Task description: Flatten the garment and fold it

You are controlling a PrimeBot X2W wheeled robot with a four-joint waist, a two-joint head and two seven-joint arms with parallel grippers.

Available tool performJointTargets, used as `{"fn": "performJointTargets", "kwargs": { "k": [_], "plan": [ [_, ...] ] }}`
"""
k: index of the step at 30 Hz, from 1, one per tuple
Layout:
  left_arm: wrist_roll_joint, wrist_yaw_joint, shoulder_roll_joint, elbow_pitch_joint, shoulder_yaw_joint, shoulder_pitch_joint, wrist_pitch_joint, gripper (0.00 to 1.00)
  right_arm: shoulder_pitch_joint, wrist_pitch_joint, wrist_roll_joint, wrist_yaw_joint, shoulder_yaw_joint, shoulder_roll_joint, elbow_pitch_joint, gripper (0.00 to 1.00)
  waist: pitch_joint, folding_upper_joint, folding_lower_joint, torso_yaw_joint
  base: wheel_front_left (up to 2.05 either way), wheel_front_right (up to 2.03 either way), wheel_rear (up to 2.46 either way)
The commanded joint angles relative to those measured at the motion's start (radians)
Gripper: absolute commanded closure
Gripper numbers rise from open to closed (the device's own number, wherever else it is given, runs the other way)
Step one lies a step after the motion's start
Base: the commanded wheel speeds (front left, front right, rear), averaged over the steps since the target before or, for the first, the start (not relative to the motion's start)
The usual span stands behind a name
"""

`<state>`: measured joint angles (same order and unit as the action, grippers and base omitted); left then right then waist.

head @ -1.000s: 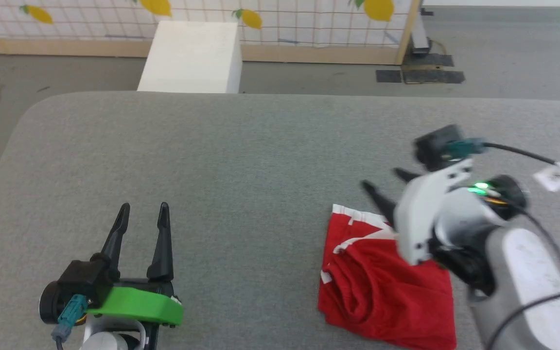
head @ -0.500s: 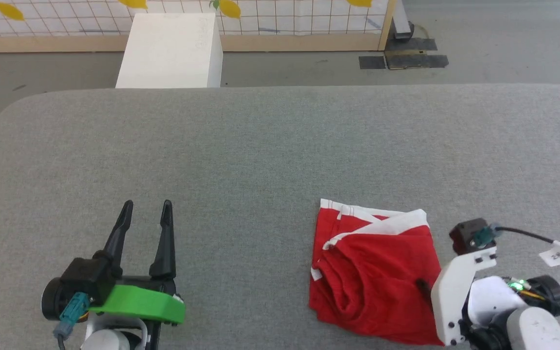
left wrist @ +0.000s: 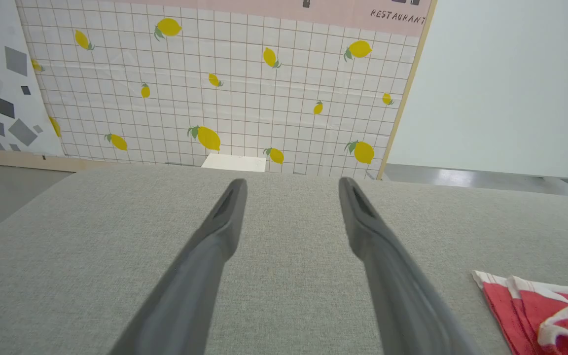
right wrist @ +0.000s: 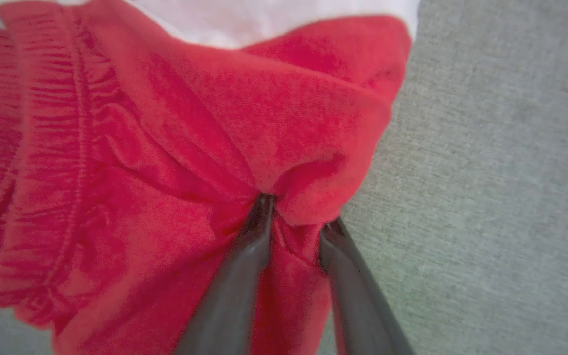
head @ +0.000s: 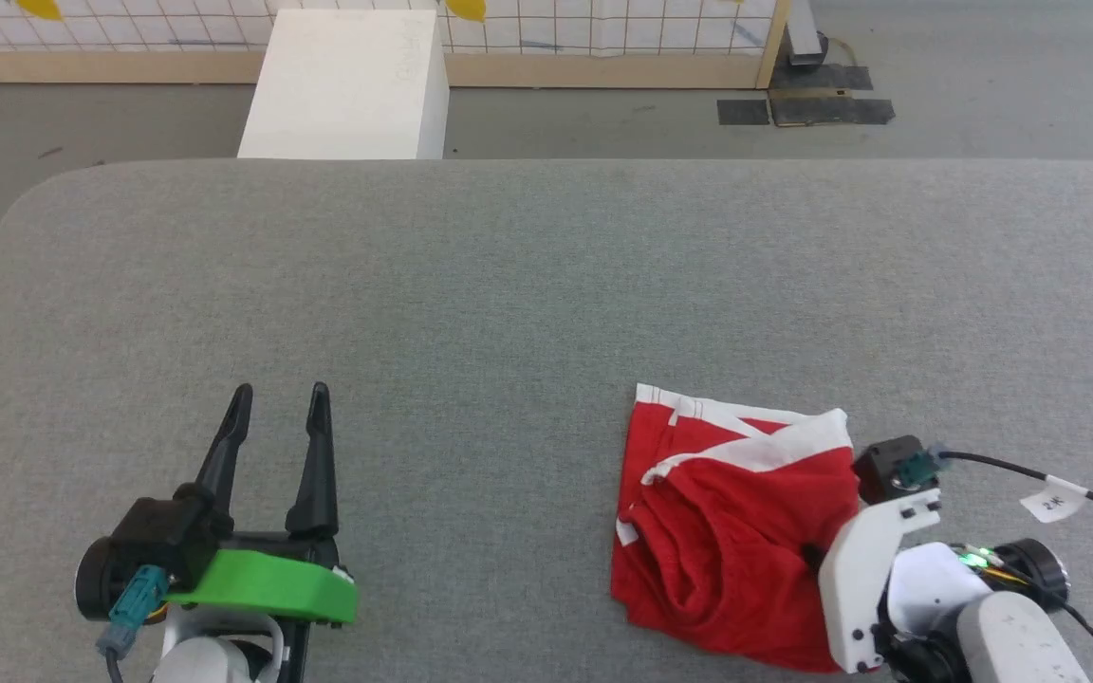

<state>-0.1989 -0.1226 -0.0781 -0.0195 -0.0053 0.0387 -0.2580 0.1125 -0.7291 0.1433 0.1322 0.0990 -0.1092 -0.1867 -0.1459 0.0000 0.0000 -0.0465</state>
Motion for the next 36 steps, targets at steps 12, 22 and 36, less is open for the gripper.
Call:
{"fn": "performJointTargets", "kwargs": {
  "k": [12,22,36],
  "plan": [
    [0.019,-0.003,-0.002,0.043,0.032,0.003,-0.004,0.00,0.169,-0.053,0.140,-0.002,0.201,-0.204,0.017,1.00,-0.094,0.0000,0.0000,0.263,0.00,0.00,0.00],
    [0.046,-0.003,-0.058,0.095,0.035,0.068,0.004,0.00,0.395,-0.018,0.207,-0.002,0.286,-0.379,-0.041,1.00,-0.232,0.0000,0.0000,0.455,0.00,0.00,0.00],
    [0.069,0.012,-0.150,0.256,0.070,0.152,0.098,0.00,0.582,0.180,0.128,-0.002,0.177,-0.526,-0.309,1.00,-0.436,0.0000,0.0000,0.393,0.00,0.00,0.00]
  ]
}}
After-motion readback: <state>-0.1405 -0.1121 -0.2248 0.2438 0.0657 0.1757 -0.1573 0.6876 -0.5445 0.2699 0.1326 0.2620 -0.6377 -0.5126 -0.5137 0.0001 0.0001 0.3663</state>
